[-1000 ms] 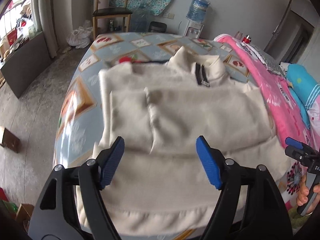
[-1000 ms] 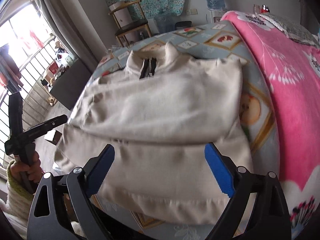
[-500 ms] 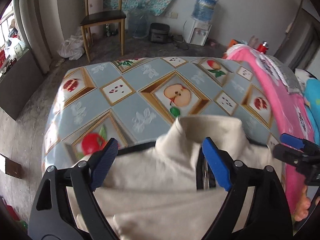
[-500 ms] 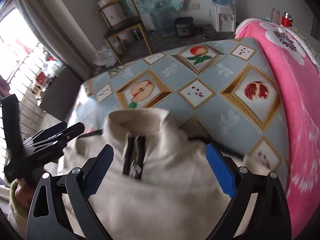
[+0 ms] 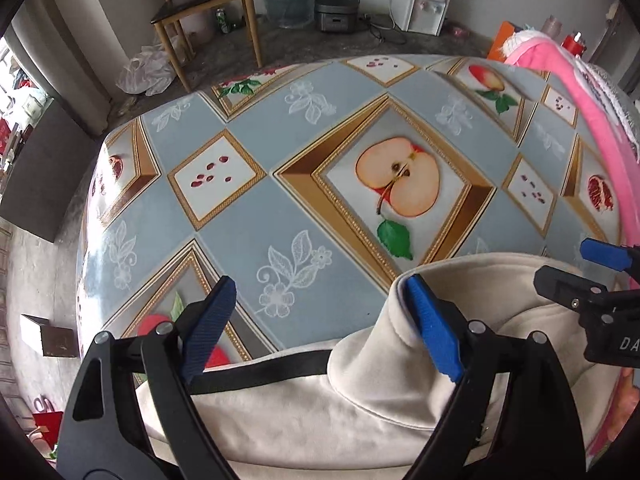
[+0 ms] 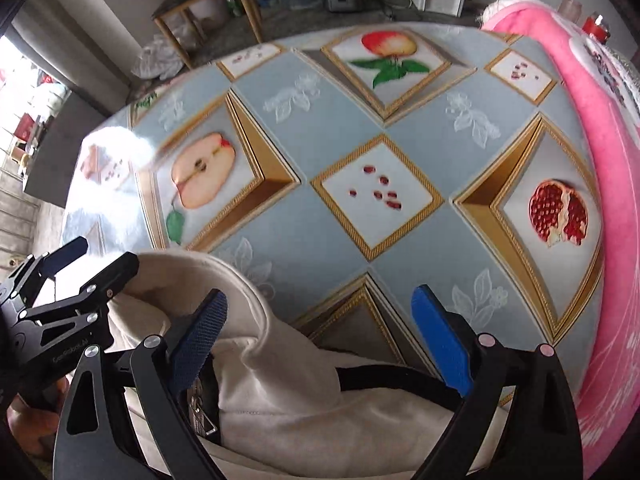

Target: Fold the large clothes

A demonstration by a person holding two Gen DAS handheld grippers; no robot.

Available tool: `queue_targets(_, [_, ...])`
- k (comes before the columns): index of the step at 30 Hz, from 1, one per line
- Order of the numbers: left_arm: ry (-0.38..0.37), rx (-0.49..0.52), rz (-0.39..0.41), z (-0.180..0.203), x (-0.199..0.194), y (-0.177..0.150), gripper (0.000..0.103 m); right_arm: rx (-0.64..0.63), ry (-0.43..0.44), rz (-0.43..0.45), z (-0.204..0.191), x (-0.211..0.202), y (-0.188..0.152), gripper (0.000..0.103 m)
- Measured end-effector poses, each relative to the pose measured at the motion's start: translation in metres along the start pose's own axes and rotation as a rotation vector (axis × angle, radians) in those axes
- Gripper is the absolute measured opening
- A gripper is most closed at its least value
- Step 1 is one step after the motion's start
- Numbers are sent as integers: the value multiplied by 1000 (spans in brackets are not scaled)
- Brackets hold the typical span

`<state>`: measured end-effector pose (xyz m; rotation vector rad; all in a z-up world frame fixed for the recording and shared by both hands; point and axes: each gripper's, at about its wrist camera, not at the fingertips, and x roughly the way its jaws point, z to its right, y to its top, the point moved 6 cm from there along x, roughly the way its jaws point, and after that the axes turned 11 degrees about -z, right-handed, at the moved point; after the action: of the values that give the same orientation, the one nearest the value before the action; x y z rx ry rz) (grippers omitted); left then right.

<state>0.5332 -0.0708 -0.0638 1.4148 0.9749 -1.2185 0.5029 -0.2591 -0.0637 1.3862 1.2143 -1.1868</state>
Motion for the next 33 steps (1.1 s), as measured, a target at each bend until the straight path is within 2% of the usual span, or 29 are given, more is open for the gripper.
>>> queue_targets(4, [-11,9,5,-1,-8,-7,83,-43,-56,-20,-2,1,-11,91])
queue_targets(11, [-7,111,-10,10,-17,-34,83,-66,-75,-45,-4,-3,-35,72])
queue_targets(14, [-15,131,-16,12,-18,-46,83,-49,-66,-46,-1,-7,-42,67])
queue_targets(18, [-42,127,-22,7,-19,-58,83,-50,-56,30,-7,-35,-44,67])
queue_targets(21, [-55,120,-19,3,-21,-61,83,-53,-50,40,-13,-44,-36,68])
queue_targets(26, [-64,115,-28,2,-15,-62,83,-33,-113,-6,-15,-22,-21,68])
queue_targets(28, [-69,106,-26,1,-14,-62,83,-12,-148,7,-13,-16,-14,68])
queue_targets(33, [-66,94,-1,0,-14,-55,83,23,-168,25,-7,-7,-8,68])
